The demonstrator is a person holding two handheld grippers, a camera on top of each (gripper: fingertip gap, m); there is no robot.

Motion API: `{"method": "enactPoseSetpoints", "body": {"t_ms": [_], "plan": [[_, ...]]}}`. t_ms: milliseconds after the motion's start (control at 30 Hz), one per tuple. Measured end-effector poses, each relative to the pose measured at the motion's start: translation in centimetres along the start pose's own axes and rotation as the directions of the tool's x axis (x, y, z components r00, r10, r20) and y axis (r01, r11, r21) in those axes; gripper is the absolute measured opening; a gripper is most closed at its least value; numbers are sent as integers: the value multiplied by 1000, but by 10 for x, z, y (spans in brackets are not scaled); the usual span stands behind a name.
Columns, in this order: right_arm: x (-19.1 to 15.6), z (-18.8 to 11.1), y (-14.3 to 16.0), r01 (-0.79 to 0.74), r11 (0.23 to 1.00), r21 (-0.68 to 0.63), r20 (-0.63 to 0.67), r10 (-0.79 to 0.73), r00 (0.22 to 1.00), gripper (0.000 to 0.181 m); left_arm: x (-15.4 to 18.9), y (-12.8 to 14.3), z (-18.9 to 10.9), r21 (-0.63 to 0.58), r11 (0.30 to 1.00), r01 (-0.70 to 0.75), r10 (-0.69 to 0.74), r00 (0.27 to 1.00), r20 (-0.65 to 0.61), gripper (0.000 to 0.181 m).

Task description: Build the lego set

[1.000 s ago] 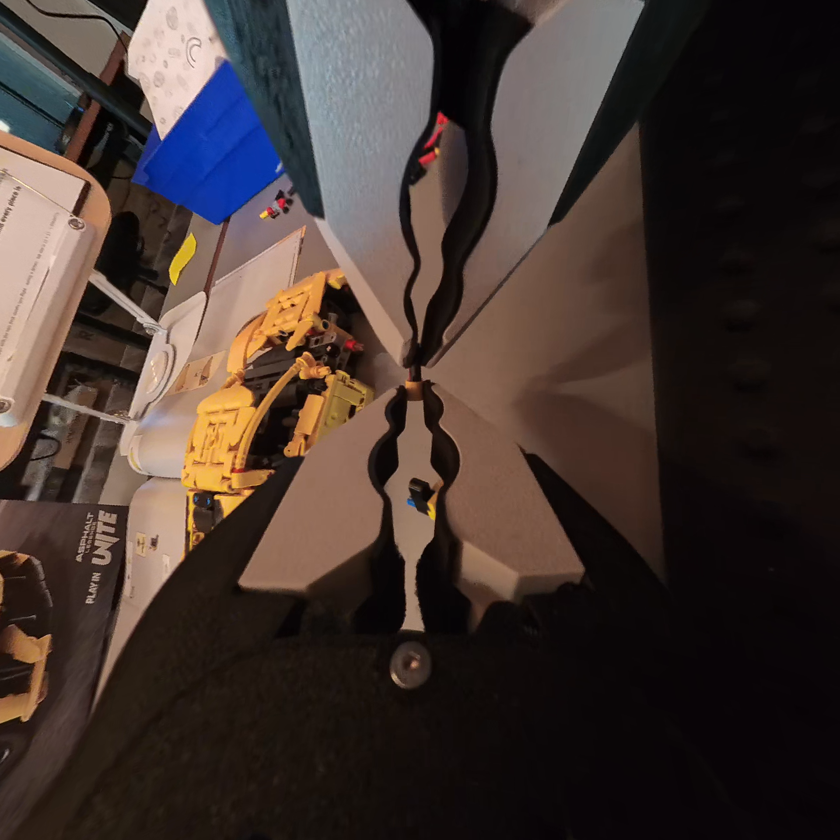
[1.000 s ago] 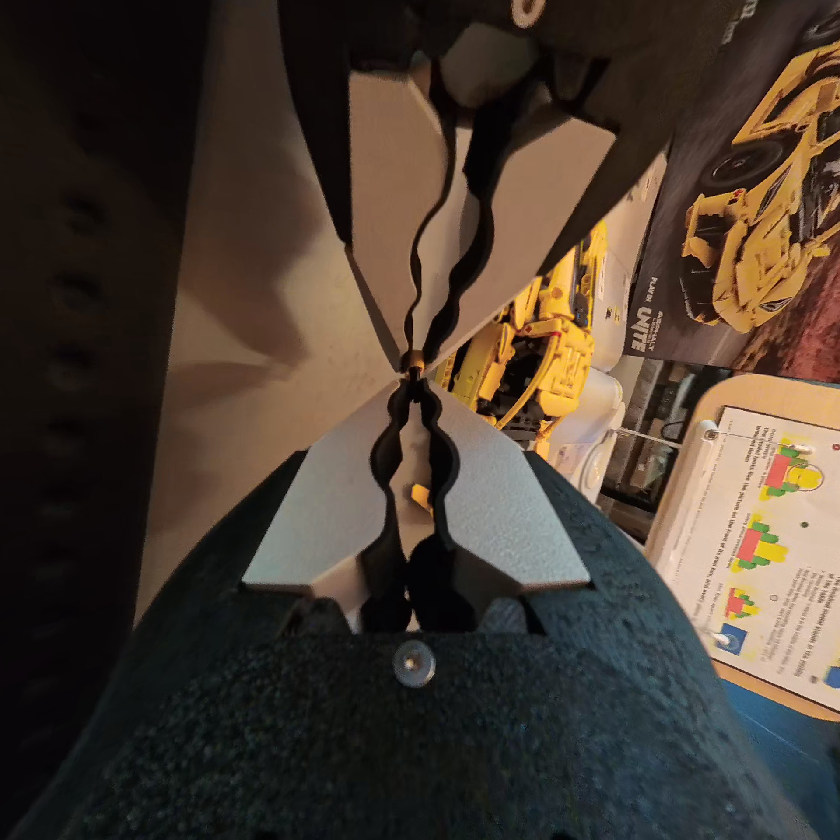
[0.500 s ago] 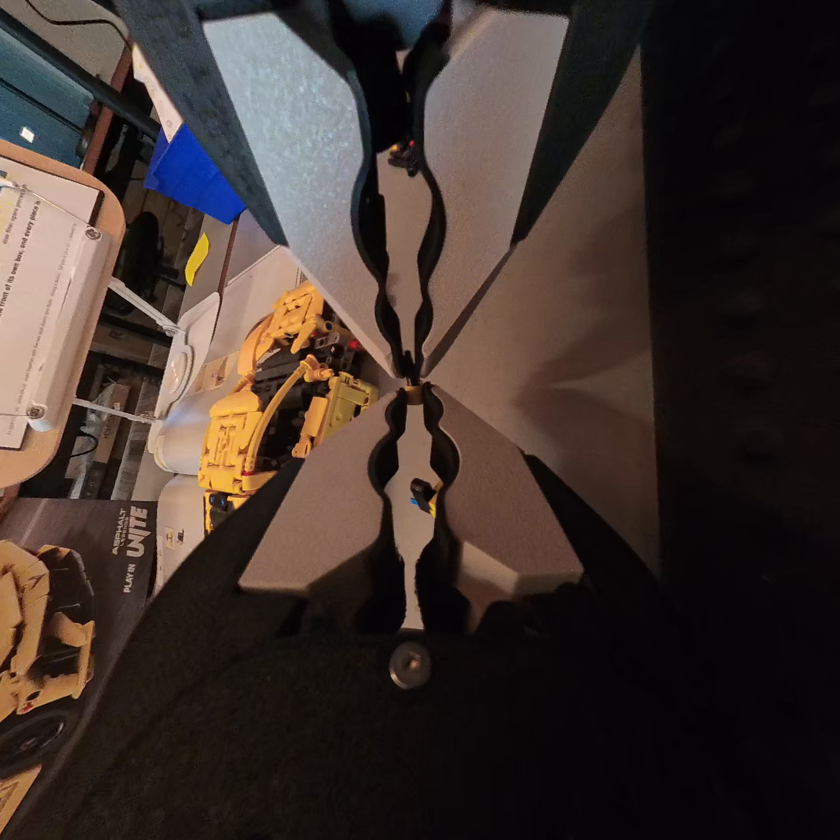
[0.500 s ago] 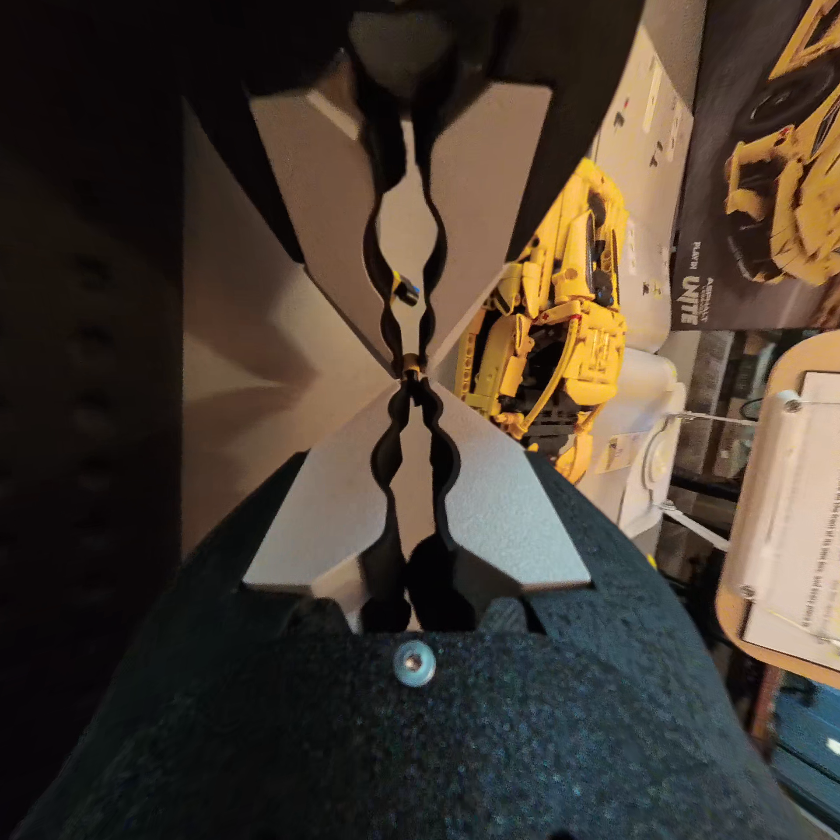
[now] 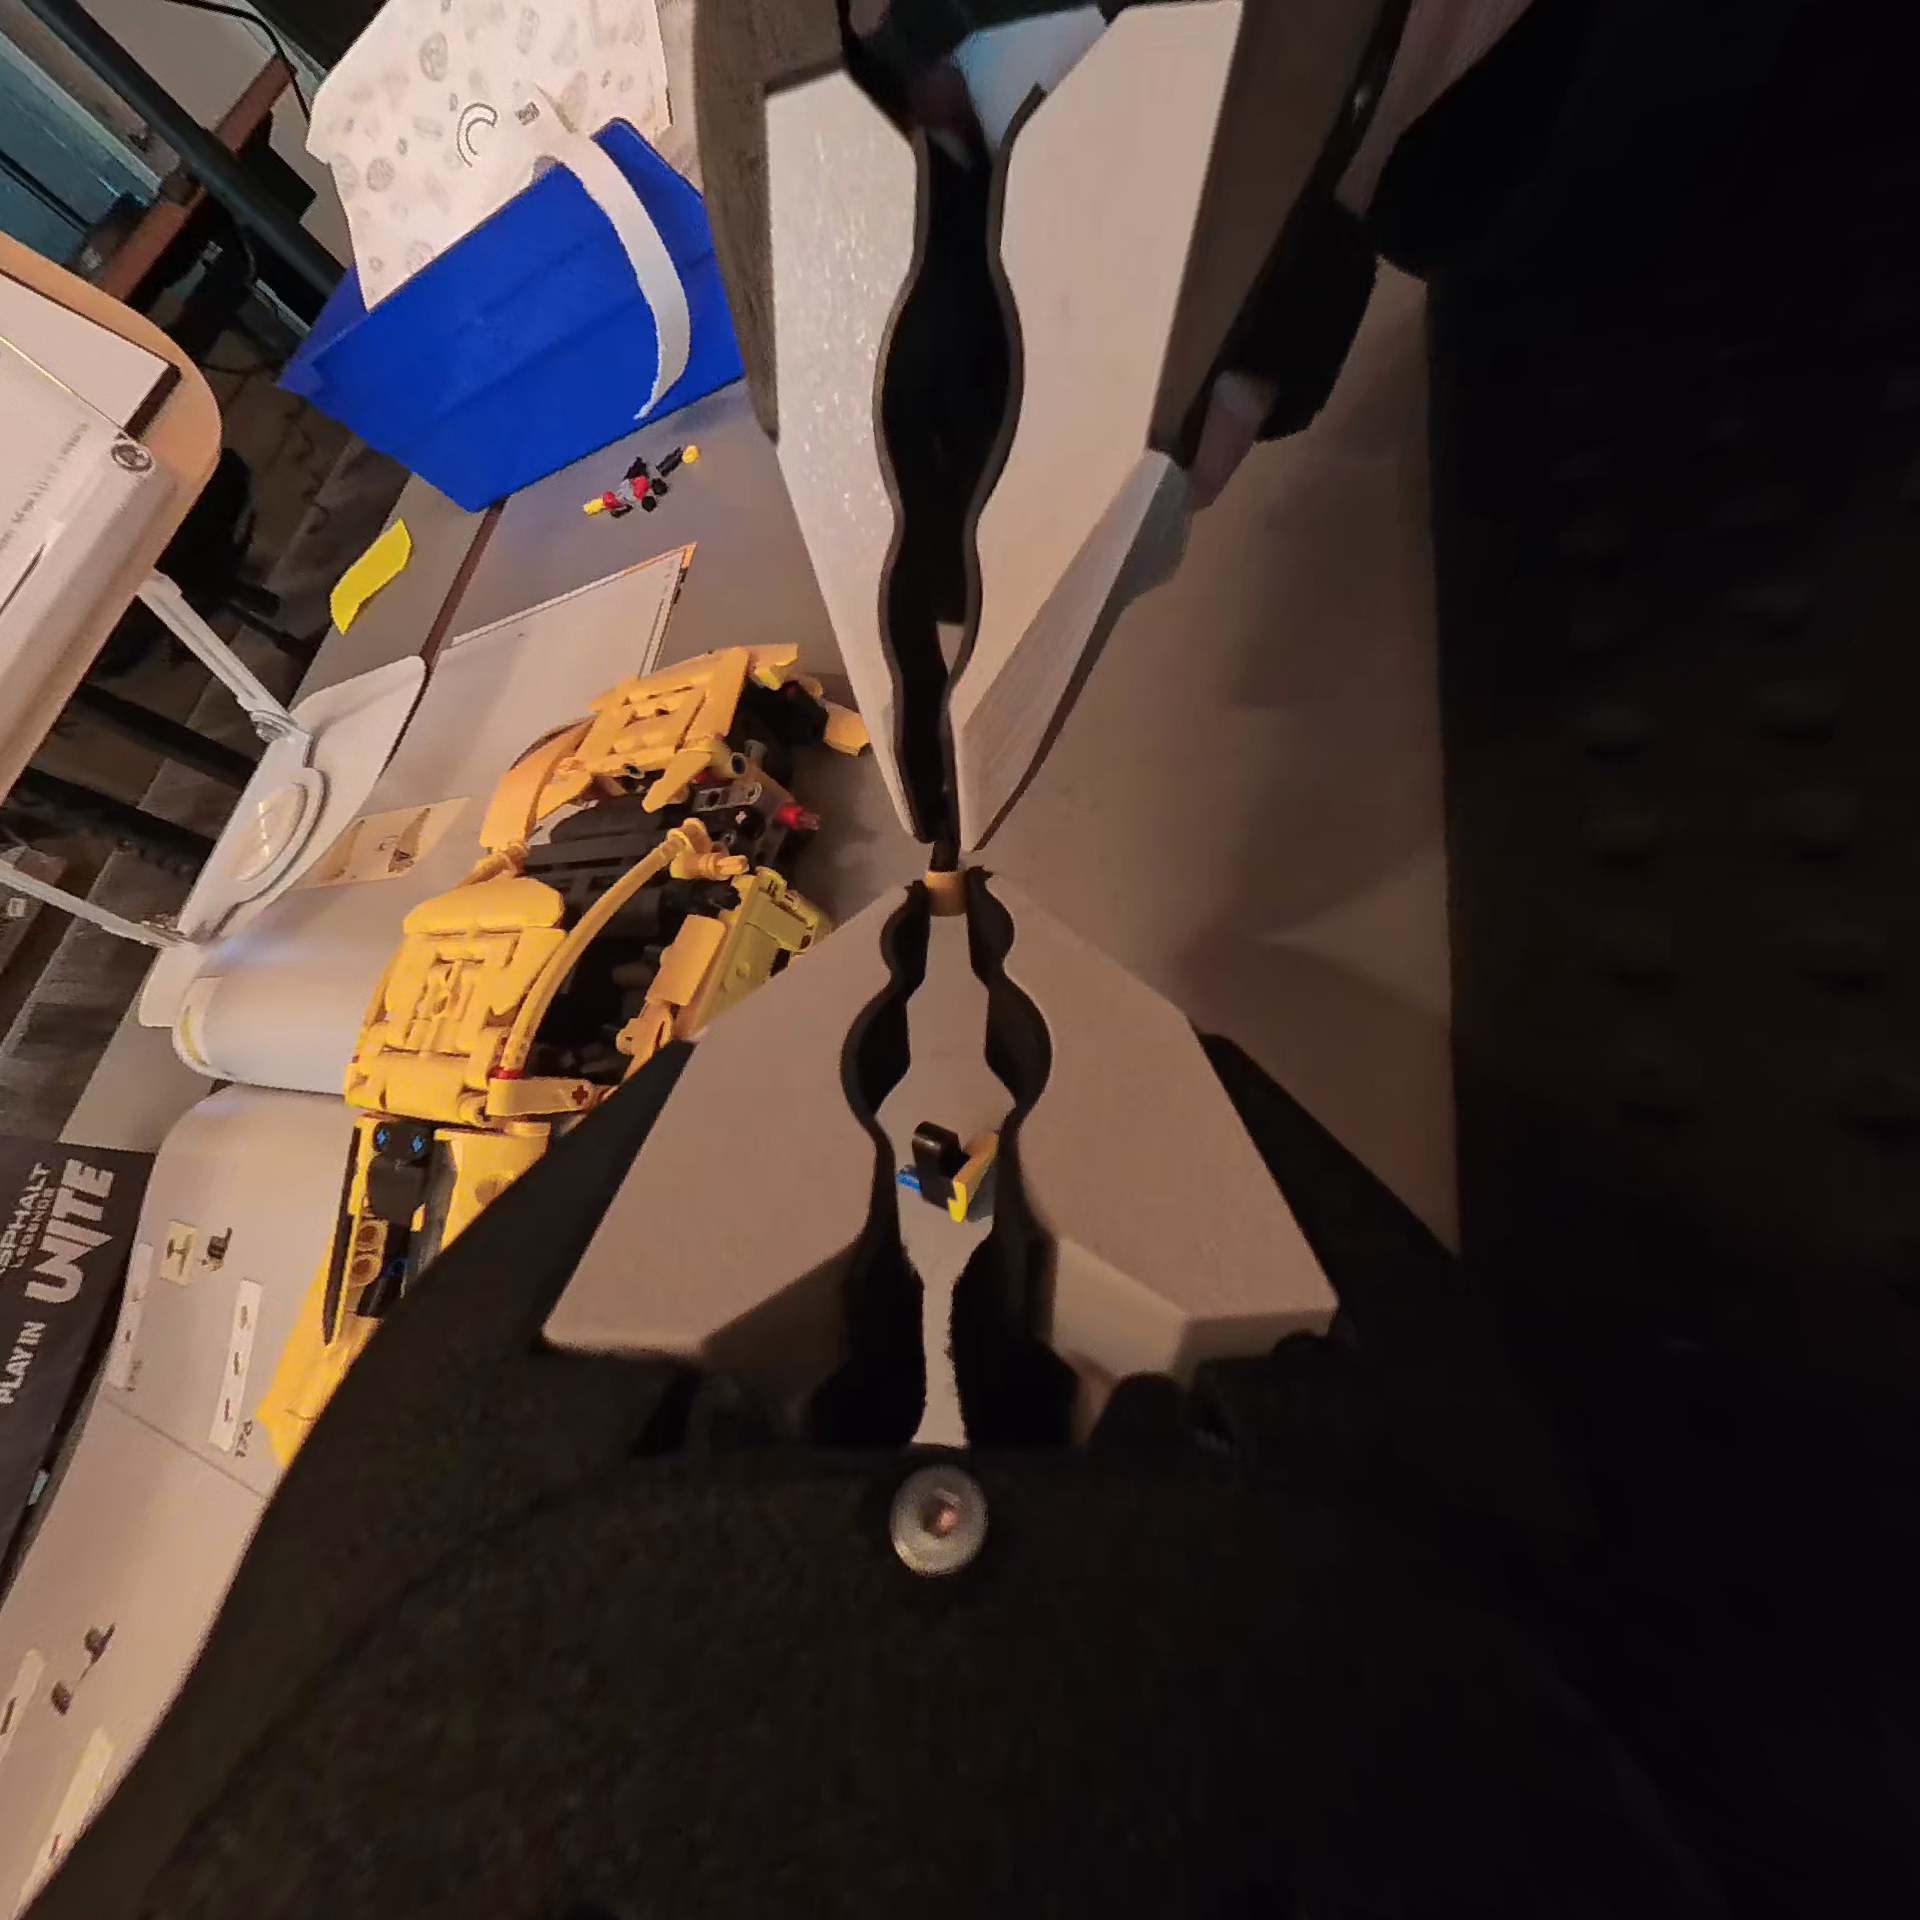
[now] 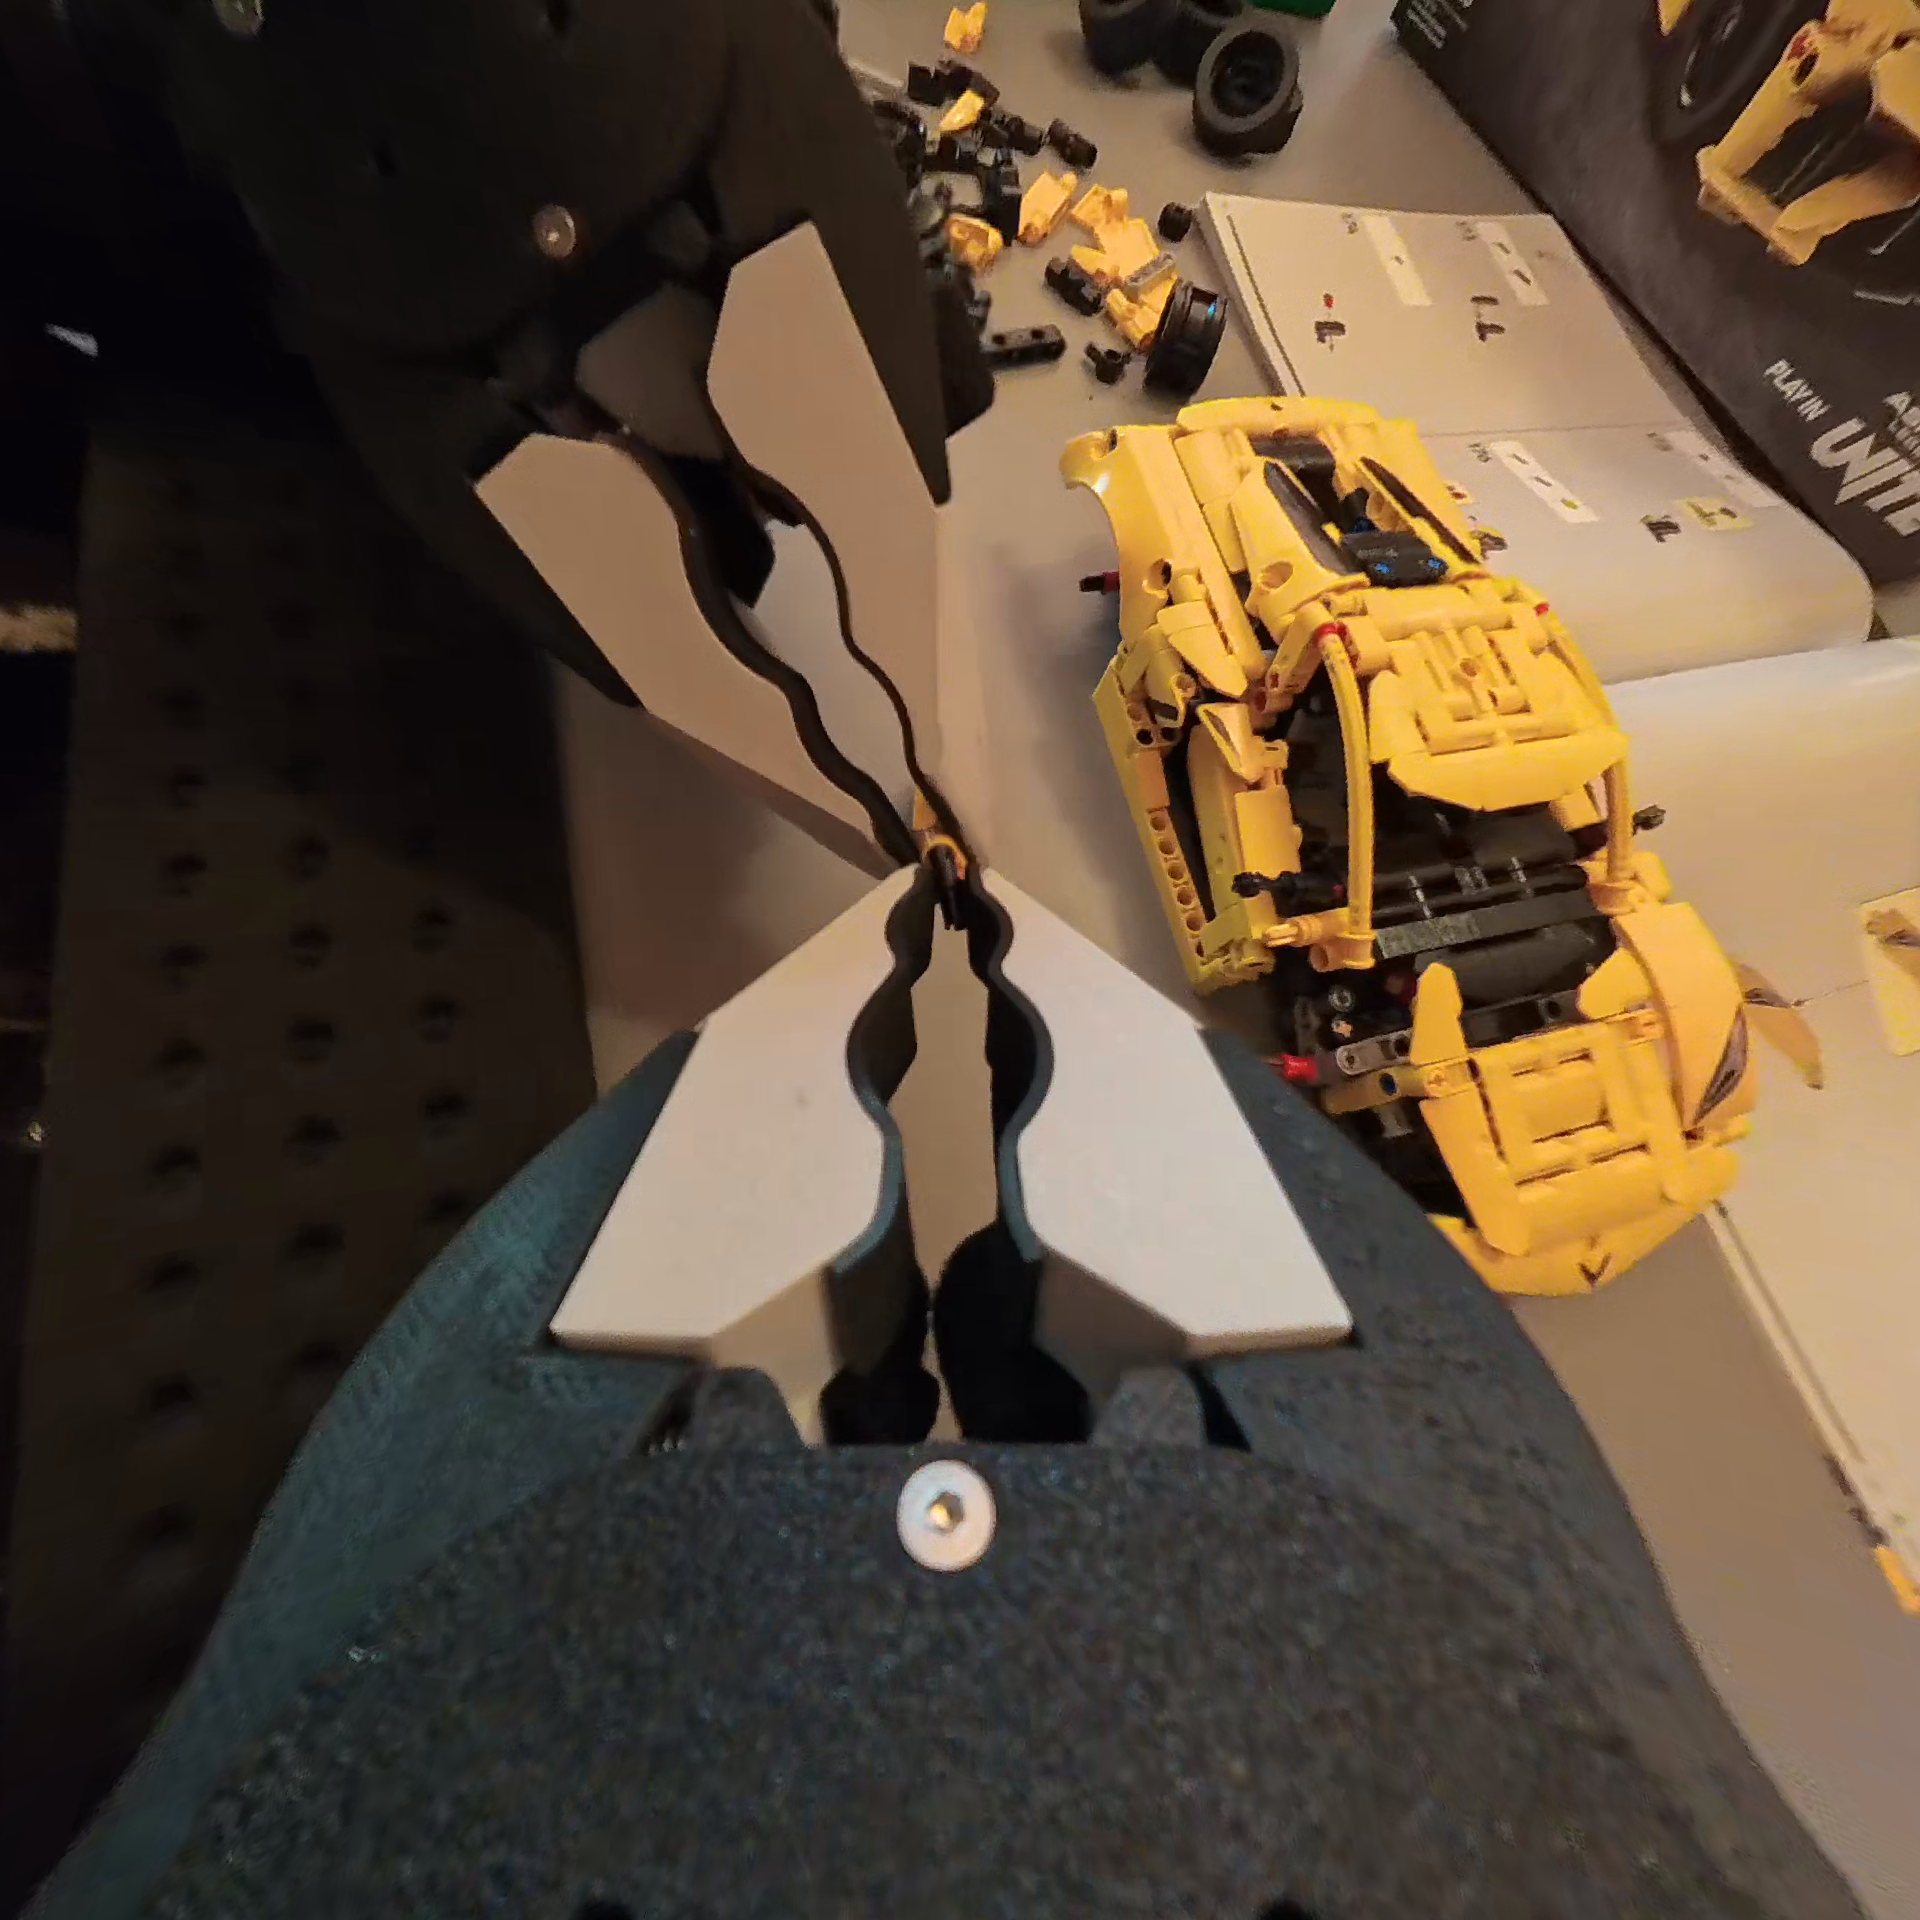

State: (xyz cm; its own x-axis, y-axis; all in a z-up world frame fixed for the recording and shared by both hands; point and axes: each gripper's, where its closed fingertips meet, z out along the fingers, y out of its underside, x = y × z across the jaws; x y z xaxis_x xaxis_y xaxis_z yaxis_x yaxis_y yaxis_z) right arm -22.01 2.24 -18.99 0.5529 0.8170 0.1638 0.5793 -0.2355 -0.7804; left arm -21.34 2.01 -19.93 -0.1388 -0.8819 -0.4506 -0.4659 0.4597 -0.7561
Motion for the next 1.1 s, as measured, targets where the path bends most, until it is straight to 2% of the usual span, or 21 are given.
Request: {"method": "enactPoseSetpoints", "body": {"t_ms": [133,233,267,433,533,633,733,967,1100], "plan": [[3,-4,-3,-129,987,93,30,126,992,4,-2,-1,-1,21,999,47,-47,999,-16,6],[2,-9,-8,-295,934,199,152,269,951,4,-6,-8,-6,78,987,143,-139,989,-48,6],[4,-10,-9,-318,923,218,156,288,945,4,-8,-10,-8,93,982,167,-162,985,-53,7],[4,-6,-9,-250,943,218,107,232,967,4,-13,-14,-11,136,962,238,-229,970,-79,7],[4,0,-8,-281,930,238,108,262,959,4,-15,-15,-13,146,958,248,-240,968,-74,7],[5,0,-13,-370,885,281,171,333,927,4,-22,-20,-18,191,940,282,-274,959,-71,7],[9,-7,-20,-373,867,331,175,332,927,4,-25,-19,-20,201,922,331,-318,943,-95,7],[7,-3,-18,-233,920,316,80,219,973,4,-21,-19,-18,193,928,320,-304,947,-107,7],[5,0,-11,-203,939,278,61,194,979,4,-16,-15,-14,164,944,288,-273,956,-108,7]]}}
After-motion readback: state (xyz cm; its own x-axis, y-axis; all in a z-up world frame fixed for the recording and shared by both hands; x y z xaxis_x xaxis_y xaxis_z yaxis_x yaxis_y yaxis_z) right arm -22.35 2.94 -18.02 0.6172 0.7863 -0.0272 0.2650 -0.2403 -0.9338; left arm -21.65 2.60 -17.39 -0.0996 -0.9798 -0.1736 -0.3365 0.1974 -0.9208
